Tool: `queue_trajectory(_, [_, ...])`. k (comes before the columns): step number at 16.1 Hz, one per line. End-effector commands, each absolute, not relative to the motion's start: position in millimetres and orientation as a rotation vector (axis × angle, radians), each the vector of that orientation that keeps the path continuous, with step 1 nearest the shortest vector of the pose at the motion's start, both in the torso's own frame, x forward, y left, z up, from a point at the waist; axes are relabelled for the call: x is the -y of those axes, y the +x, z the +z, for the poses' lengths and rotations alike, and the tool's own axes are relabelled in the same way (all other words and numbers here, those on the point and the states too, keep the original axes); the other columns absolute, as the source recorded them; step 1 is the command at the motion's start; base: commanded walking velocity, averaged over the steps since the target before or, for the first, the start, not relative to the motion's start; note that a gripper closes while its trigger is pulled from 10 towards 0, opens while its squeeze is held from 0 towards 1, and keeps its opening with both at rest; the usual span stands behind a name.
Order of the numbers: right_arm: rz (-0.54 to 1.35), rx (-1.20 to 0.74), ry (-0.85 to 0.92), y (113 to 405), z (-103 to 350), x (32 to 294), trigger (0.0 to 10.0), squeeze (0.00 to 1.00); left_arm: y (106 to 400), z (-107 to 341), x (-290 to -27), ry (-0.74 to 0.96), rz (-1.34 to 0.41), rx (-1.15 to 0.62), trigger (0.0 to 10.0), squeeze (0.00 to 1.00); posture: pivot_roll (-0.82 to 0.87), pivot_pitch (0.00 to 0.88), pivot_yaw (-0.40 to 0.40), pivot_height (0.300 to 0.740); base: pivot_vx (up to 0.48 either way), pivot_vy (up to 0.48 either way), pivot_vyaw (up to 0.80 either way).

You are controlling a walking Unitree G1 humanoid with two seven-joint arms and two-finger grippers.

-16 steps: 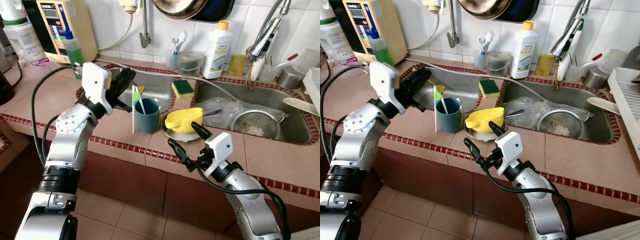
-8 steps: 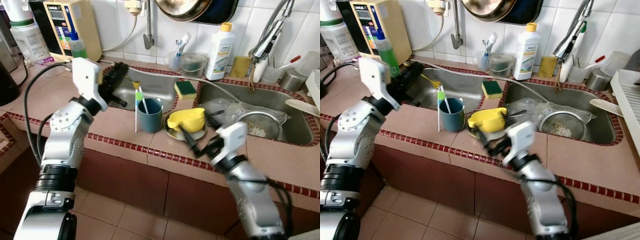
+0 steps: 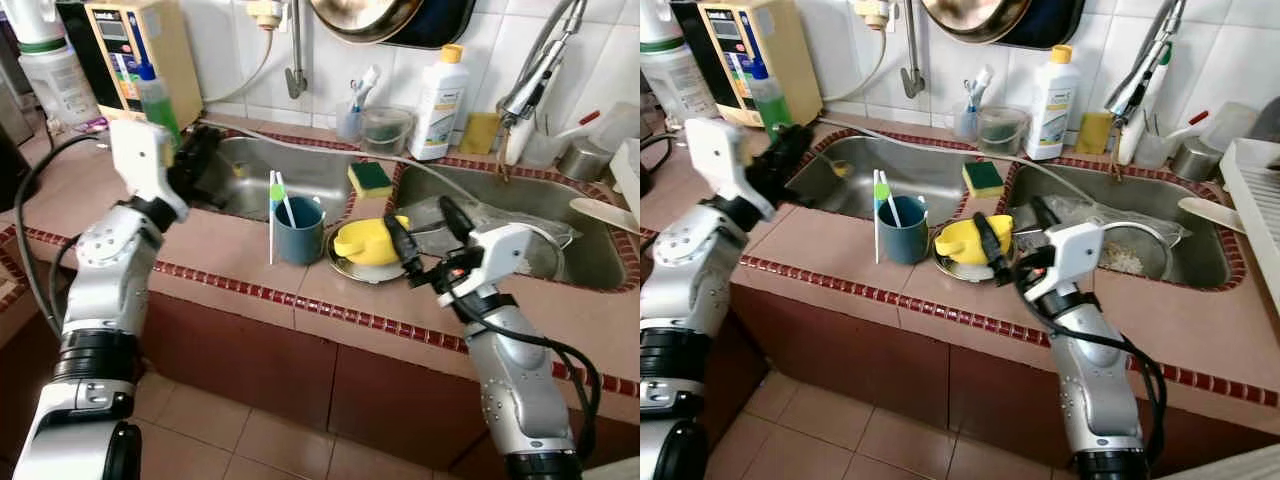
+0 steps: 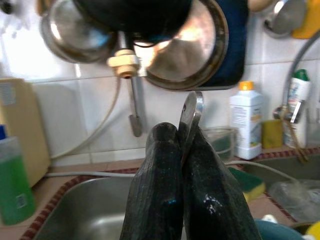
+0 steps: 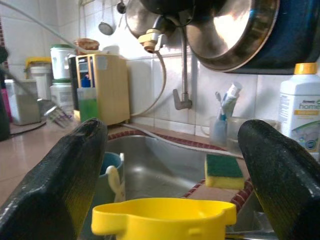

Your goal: Kitchen organization

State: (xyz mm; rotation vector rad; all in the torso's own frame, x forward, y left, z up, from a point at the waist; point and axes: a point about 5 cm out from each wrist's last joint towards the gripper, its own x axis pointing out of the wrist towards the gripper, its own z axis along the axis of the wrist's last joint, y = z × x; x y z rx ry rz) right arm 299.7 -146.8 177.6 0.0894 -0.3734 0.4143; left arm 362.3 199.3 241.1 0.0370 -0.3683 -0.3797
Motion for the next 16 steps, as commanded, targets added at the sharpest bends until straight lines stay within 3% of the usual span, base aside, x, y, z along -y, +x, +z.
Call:
queue_trajectory(1, [0.414, 0.401, 0.100, 301, 186, 146, 10.0, 0.00, 364, 245, -202, 0.054, -0.363, 0.374, 10.0, 0.00, -0.11, 0.014, 0.057, 0.740, 0.000, 0.000, 0.00])
queue_trajectory(16, [0.454, 0.399, 0.115, 297, 192, 137, 10.0, 0.00, 371, 203, -204, 0.083, -0.301, 0.207, 10.0, 0.00, -0.12, 0.005, 0.054, 0.740, 0.000, 0.000, 0.00])
